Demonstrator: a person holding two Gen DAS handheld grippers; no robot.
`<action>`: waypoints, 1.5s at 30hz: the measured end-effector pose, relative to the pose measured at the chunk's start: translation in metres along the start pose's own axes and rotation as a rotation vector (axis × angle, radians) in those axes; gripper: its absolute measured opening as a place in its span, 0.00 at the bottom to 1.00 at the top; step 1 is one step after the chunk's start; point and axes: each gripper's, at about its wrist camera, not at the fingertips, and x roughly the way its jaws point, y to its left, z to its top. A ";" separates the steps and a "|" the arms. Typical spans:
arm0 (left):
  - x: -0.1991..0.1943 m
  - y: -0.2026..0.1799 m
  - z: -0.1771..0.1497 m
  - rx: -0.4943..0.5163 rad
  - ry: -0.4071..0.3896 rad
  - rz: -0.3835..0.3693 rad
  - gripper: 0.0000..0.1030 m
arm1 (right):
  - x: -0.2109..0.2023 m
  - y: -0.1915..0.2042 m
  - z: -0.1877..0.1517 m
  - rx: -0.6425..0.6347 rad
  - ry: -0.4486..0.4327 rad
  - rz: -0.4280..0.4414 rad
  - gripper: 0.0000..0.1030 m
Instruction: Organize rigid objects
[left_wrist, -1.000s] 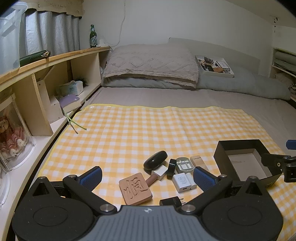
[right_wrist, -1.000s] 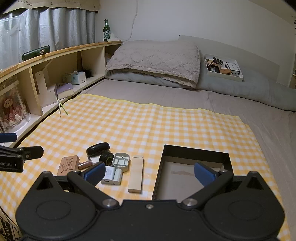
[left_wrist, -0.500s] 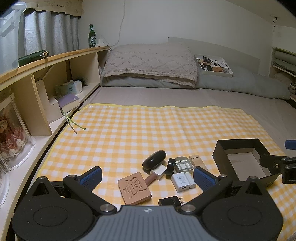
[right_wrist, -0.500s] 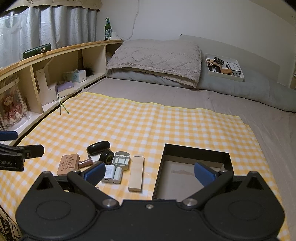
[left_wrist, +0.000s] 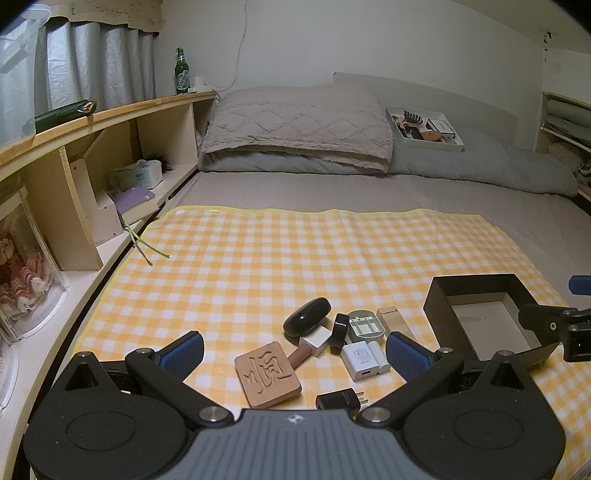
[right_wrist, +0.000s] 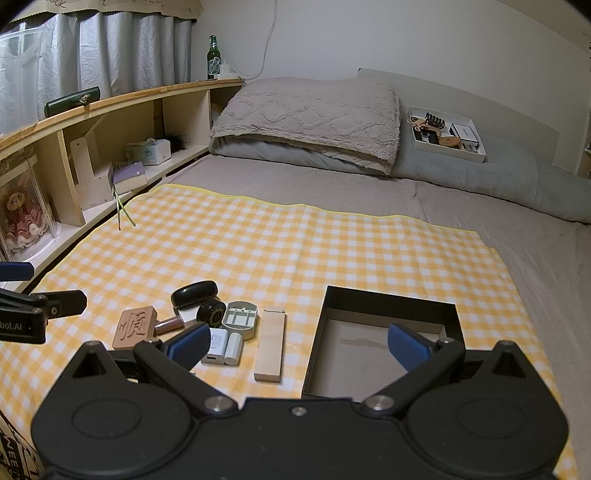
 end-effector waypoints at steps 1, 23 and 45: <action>0.000 0.000 0.000 0.000 0.000 0.000 1.00 | 0.000 0.000 0.000 -0.001 0.000 0.000 1.00; 0.000 -0.001 -0.001 0.000 0.002 -0.003 1.00 | 0.000 0.000 0.000 -0.002 0.001 -0.001 1.00; -0.001 0.001 0.003 0.004 -0.019 0.004 1.00 | -0.003 -0.009 0.003 0.038 -0.018 -0.001 1.00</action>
